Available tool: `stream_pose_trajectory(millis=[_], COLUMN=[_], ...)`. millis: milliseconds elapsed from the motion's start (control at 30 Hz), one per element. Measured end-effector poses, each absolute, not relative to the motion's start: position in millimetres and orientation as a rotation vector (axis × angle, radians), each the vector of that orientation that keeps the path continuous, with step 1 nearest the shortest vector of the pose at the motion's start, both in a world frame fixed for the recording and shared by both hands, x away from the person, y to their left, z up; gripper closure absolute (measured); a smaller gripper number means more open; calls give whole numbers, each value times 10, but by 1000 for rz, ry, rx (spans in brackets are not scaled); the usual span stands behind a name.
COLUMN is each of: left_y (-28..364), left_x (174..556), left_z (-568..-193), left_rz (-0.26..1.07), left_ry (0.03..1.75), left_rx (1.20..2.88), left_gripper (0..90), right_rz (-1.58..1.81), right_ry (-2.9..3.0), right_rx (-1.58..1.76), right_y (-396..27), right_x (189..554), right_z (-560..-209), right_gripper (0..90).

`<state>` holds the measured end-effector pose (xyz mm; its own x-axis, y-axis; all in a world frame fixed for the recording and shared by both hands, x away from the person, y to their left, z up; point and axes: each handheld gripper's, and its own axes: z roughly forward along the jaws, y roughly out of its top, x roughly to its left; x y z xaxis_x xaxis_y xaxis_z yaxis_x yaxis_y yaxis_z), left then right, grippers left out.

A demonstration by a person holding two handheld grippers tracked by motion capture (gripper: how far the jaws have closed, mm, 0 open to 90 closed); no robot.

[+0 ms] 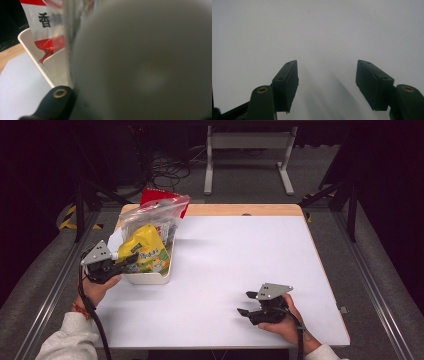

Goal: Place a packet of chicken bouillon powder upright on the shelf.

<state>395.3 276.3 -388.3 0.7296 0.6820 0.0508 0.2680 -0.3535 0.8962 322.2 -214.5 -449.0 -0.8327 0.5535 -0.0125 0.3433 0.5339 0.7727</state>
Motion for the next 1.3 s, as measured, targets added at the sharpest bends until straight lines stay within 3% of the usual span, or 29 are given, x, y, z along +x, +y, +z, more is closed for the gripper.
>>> stream_pose_trajectory(millis=[433, 600, 700, 1300], left_y=[2811, 2862, 2884, 2691], left_x=[3794, 3658, 3585, 3224], left_z=[-3805, -3779, -3791, -4056], left_rz=[624, 702, 732, 747], left_ry=[779, 862, 888, 952], left_rx=[1836, 1760, 1737, 1752], left_gripper=[605, 422, 373, 199], right_rz=[1193, 1200, 1202, 1205], right_ry=[2497, 2483, 2474, 2402], right_rx=[758, 760, 761, 778], right_y=[-2186, -2205, -2216, -2322], right_x=[3219, 3225, 3226, 3233], right_z=[-4457, -4432, -4419, -4309], right_gripper=[347, 346, 346, 321])
